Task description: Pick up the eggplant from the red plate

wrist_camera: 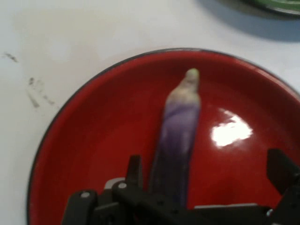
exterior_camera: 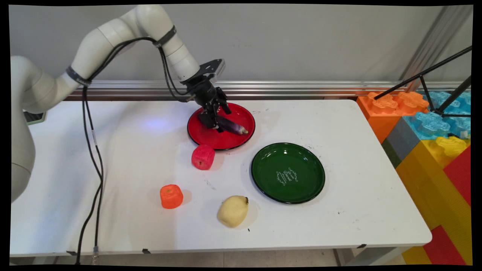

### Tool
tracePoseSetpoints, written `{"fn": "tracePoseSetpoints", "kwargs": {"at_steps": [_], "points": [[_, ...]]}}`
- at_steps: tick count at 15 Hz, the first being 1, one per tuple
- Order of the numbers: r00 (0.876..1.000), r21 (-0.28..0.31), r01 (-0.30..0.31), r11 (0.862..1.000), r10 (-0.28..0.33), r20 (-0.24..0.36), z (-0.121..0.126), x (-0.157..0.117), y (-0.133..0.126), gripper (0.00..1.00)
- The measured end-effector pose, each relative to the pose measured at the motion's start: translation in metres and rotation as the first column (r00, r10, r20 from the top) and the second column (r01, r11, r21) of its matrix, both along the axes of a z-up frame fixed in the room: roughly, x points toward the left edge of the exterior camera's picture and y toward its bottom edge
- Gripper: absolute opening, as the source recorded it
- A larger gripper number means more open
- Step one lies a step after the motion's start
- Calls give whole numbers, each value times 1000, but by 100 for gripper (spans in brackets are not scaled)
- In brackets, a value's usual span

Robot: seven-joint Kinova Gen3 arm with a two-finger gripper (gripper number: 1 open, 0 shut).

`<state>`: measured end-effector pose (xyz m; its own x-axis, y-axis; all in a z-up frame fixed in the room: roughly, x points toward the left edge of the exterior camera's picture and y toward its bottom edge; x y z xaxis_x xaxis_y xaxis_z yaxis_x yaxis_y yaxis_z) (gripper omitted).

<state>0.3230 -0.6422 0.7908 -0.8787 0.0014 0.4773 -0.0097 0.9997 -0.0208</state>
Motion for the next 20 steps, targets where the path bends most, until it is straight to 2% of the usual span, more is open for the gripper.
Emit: {"fn": "tracePoseSetpoints", "kwargs": {"at_steps": [10,20], "points": [[998,-32,48,998,-47,30,-23,11,-24,100],[996,-61,64,996,-60,66,-38,23,-39,100]]}}
